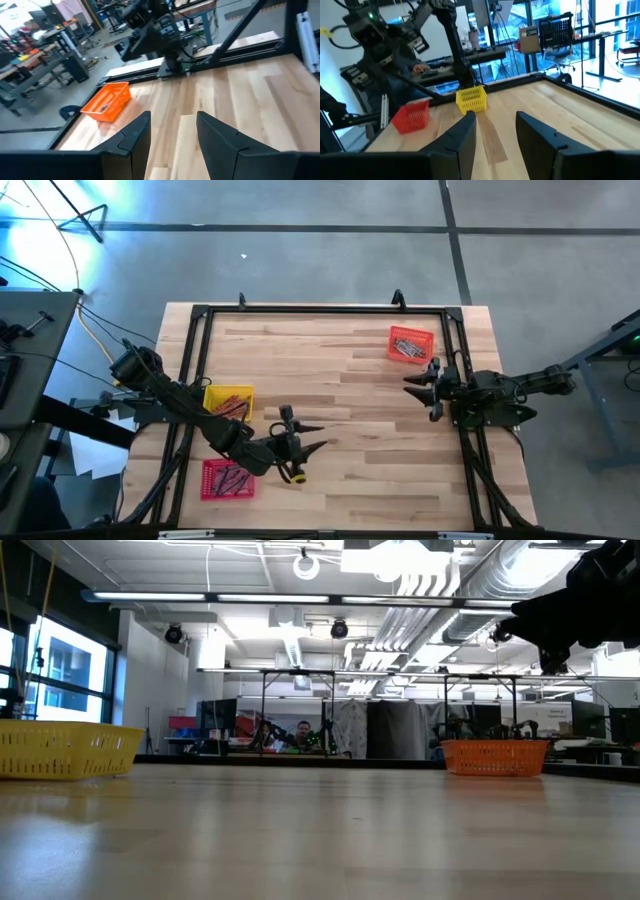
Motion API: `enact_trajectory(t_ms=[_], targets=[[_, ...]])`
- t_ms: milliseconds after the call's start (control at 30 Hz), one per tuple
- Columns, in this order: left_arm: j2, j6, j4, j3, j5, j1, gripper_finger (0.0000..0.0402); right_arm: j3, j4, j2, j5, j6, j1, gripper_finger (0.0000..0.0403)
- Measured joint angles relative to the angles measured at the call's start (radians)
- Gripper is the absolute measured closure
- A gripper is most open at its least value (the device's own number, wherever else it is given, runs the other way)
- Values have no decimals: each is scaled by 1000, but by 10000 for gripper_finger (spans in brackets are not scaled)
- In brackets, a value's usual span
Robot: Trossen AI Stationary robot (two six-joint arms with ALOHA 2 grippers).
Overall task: Sort crayons
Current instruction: Return to Home Position
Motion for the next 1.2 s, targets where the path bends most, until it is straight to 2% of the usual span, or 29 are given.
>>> enact_trajectory(t_ms=[167, 400, 567, 700, 833, 900, 967, 1067, 1200], targets=[[0, -13, -2, 0, 58, 0, 257, 0, 0, 0, 0, 0, 0, 269], [0, -13, -19, 0, 260, 0, 257, 0, 0, 14, -2, 0, 2, 269], [0, -18, -57, 0, 366, 0, 257, 0, 0, 14, -2, 0, 2, 269], [0, -120, -147, 0, 444, 0, 257, 0, 0, 14, -3, 0, 2, 269], [-3, -299, -230, -4, 414, -3, 257, 0, -1, 14, -3, 0, 2, 269], [-62, -399, -273, -48, 364, -17, 257, 0, -1, 14, -3, 0, 2, 269], [-142, -451, -236, -101, 367, -23, 257, -1, 0, 13, -4, 0, 2, 269], [-288, -458, -235, -231, 391, -26, 257, 0, 0, 17, -9, 0, 2, 269], [-494, -428, -145, -424, 406, -27, 257, 0, -5, 26, -11, 0, 2, 269]])
